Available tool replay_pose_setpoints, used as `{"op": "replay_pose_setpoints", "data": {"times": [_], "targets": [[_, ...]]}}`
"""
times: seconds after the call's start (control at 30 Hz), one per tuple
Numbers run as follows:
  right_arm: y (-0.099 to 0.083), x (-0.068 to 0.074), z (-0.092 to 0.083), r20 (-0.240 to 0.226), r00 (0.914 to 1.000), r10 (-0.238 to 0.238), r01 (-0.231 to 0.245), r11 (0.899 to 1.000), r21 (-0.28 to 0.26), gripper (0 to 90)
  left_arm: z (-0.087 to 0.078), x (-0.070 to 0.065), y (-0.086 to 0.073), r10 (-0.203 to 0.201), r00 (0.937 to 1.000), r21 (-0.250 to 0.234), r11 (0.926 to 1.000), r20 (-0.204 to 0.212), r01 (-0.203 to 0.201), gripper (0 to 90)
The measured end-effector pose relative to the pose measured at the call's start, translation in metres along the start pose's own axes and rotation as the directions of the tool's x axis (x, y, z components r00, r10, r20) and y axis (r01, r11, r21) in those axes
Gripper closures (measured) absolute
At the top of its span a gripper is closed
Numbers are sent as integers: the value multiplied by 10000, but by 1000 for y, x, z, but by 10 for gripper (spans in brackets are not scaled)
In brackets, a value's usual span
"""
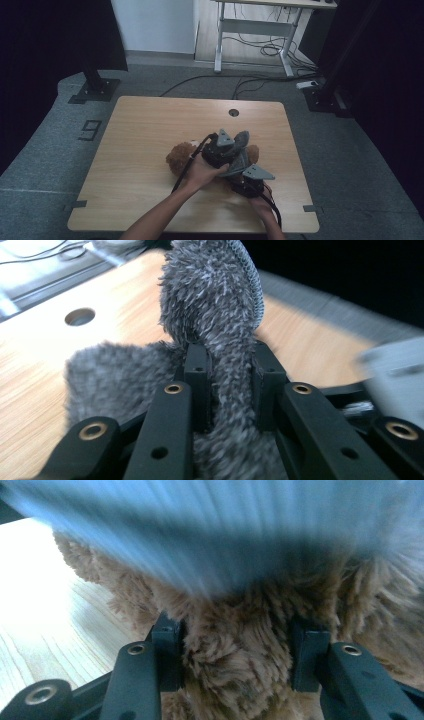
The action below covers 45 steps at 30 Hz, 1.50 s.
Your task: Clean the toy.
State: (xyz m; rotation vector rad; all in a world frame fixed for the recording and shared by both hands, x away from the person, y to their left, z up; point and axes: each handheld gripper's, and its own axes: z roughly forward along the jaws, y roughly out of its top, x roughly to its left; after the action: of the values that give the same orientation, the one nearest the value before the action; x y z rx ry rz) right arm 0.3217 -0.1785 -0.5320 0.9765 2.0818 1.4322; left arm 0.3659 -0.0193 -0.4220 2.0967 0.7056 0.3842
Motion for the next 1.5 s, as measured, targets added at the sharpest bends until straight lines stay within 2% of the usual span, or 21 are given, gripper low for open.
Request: {"op": "replay_pose_setpoints", "data": {"times": [0.03, 0.1, 0.17, 0.23, 0.33, 0.47, 0.53, 0.57, 0.63, 0.67, 0.8, 0.97, 1.07, 1.13, 1.23, 1.3, 1.4, 1.5], "targets": [[0, 0, 0, 11, 10000, 27, -27, 10000, 36, 518, 7, 2, -5, -139, 9998, 102, 9999, 112, 138, 743], [-1, 2, 1, 46, 10000, -75, 75, 9999, 141, 519, 8, 6, -13, -334, 9994, -26, 9994, 127, 334, 746], [-1, 4, 3, 64, 9998, -161, 160, 9996, 212, 521, 1, 12, -16, -466, 9989, -89, 9989, 51, 467, 747], [1, 5, 4, 131, 9997, -210, 207, 9996, 191, 522, -11, 21, -20, -490, 9983, -139, 9987, -323, 486, 749], [1, 5, 4, 104, 9997, -222, 220, 9994, 253, 523, -26, 38, -30, -954, 9938, -370, 9949, -565, 934, 749], [-2, 7, 5, 119, 9991, -407, 401, 9982, 441, 523, -51, 66, -55, -1763, 9794, -831, 9822, -984, 1685, 749], [-2, 7, 5, 135, 9992, -374, 367, 9983, 458, 523, -68, 81, -70, -2256, 9687, -1103, 9705, -1040, 2142, 749], [-2, 6, 5, 128, 9994, -321, 316, 9987, 402, 523, -75, 87, -75, -2439, 9641, -1147, 9660, -1048, 2319, 748], [-2, 6, 5, 144, 9995, -295, 289, 9988, 388, 526, -84, 96, -85, -2613, 9576, -1109, 9623, -1211, 2485, 746], [-2, 6, 5, 149, 9996, -256, 251, 9990, 360, 527, -89, 102, -93, -2761, 9524, -1082, 9587, -1291, 2632, 745], [-1, 6, 5, 140, 9997, -200, 195, 9992, 339, 528, -101, 114, -117, -3162, 9404, -1040, 9468, -1253, 3045, 743], [-1, 5, 5, 120, 9999, -73, 70, 9995, 308, 529, -113, 122, -141, -3428, 9261, -978, 9386, -1577, 3308, 743], [-1, 3, 4, 87, 10000, 25, -27, 9996, 276, 528, -115, 126, -148, -3649, 9192, -936, 9305, -1483, 3543, 742], [-1, 3, 4, 96, 10000, 19, -22, 9996, 282, 529, -117, 126, -145, -3740, 9165, -1061, 9263, -1417, 3616, 743], [-1, 3, 4, 105, 9999, 89, -91, 9997, 247, 529, -116, 121, -131, -3454, 9278, -1173, 9364, -1410, 3308, 744], [-1, 1, 4, 103, 9998, 182, -184, 9996, 207, 529, -114, 117, -116, -3217, 9376, -1284, 9435, -1324, 3056, 743], [-1, 0, 3, 84, 9997, 223, -224, 9996, 169, 528, -108, 111, -95, -2893, 9490, -1304, 9530, -1253, 2733, 742], [-2, 0, 3, 50, 9999, 146, -147, 9998, 160, 526, -94, 107, -75, -2684, 9558, -1155, 9600, -1201, 2551, 741]]}}
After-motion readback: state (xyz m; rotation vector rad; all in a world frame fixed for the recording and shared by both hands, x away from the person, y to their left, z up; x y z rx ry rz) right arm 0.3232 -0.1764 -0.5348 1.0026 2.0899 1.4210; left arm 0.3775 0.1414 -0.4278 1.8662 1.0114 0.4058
